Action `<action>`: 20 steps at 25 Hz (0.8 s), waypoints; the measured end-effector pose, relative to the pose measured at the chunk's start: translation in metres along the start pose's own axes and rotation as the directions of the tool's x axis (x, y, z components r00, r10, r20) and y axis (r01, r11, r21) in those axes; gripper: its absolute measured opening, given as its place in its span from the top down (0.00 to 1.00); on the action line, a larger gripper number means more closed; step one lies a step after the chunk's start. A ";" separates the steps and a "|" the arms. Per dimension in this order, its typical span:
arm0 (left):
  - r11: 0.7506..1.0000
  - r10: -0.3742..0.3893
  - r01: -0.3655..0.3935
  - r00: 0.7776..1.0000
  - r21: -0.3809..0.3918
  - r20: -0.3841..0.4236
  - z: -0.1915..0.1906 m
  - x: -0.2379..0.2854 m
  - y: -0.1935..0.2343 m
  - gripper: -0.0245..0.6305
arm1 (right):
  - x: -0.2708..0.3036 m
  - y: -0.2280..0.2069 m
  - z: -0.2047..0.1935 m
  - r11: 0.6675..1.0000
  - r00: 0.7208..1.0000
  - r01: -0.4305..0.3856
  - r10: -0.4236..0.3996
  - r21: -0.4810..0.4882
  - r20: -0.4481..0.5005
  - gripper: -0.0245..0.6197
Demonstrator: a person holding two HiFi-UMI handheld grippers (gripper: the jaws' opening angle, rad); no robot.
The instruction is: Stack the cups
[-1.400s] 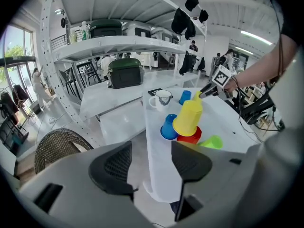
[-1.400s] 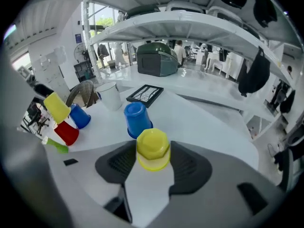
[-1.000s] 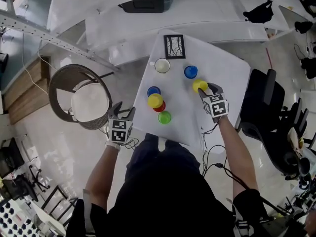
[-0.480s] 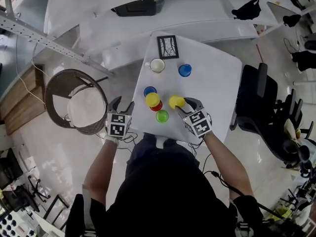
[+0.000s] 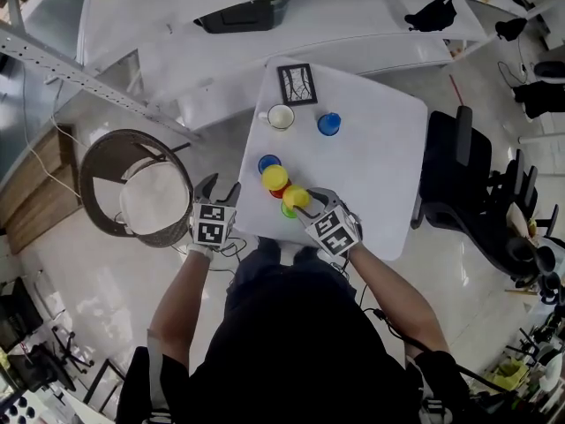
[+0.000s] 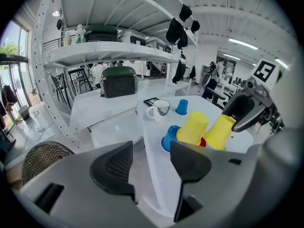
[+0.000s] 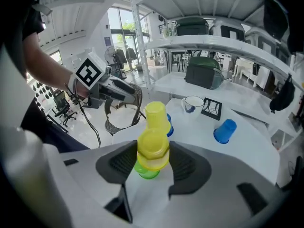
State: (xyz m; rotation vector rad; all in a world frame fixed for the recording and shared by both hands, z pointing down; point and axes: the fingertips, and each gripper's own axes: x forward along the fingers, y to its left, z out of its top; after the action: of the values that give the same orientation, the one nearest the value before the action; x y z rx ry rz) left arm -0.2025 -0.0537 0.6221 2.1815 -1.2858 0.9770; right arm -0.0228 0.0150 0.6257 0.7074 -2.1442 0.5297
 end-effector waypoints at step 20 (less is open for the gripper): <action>1.000 -0.020 0.020 1.000 -0.008 0.001 -0.014 -0.005 0.009 0.59 | 0.013 0.015 0.010 0.998 0.998 0.033 -0.035 -0.046 -0.046 0.63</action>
State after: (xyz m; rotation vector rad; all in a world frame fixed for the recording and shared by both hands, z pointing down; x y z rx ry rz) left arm -0.2167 -0.0460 0.6273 2.1848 -1.2639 0.9612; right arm -0.0448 0.0170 0.6280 0.6987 -2.0910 0.4738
